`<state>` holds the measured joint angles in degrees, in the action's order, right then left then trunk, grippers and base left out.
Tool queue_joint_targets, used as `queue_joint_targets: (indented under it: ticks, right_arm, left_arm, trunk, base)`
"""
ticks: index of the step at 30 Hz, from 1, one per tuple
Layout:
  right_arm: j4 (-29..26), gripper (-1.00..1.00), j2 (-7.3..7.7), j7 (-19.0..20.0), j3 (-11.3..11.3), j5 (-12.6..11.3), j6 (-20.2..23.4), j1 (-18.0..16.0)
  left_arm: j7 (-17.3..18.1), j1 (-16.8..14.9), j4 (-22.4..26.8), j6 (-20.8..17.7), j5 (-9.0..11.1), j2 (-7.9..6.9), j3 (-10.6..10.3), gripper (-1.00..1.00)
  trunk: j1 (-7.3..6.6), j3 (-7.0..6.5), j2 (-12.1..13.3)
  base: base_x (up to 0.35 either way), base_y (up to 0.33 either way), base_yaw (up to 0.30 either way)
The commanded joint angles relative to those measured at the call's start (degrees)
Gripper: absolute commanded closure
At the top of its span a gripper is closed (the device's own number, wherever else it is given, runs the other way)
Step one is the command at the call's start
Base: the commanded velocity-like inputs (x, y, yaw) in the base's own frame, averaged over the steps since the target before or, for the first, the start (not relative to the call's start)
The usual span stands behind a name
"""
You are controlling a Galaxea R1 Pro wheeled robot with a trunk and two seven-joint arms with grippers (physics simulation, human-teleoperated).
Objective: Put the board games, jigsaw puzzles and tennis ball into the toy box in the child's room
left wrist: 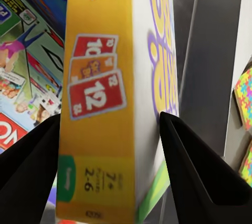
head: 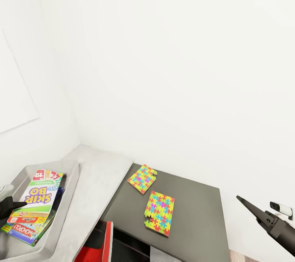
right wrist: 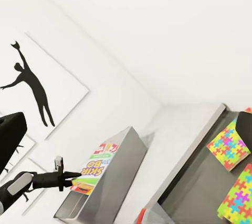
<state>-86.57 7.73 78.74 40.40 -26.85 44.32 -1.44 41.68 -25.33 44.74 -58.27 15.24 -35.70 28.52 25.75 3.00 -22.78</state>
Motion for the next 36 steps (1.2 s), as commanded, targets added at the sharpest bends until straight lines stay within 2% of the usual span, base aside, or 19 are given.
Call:
queue_joint_targets:
  ticks: [1,12,13,31,36]
  right_arm:
    - [0.0,-1.0,0.01,0.1,0.0,-0.1,0.5,-0.1]
    - [0.0,-1.0,-0.08,0.1,0.1,-0.1,0.4,-0.1]
    - [0.0,-1.0,-0.08,0.1,0.1,-0.1,0.4,-0.1]
    - [0.0,-1.0,-0.08,0.1,0.1,-0.2,0.4,-0.1]
    - [0.0,-1.0,-0.18,0.1,0.1,-0.2,0.4,0.0]
  left_arm:
    - [0.4,-0.1,0.0,-0.2,-0.3,0.01,0.1,1.0]
    - [0.4,-0.1,0.0,-0.1,-0.3,-0.07,0.2,1.0]
    - [0.5,-0.1,0.0,-0.1,-0.3,-0.07,0.2,-1.0]
    - [1.6,-0.1,0.1,-0.3,0.3,-0.55,0.9,-1.0]
    - [6.8,-0.1,0.2,-0.3,0.4,-0.71,1.8,-1.0]
  trunk:
    - [0.03,0.23,-0.1]
    - [0.03,0.55,-0.1]
    - [0.03,0.55,-0.1]
    - [0.03,0.55,-0.1]
    - [0.03,0.36,-0.1]
  base:
    - [0.0,0.0,0.0]
    - [0.0,0.0,0.0]
    - [0.0,0.0,0.0]
    - [0.0,0.0,0.0]
    - [0.0,0.0,-0.043]
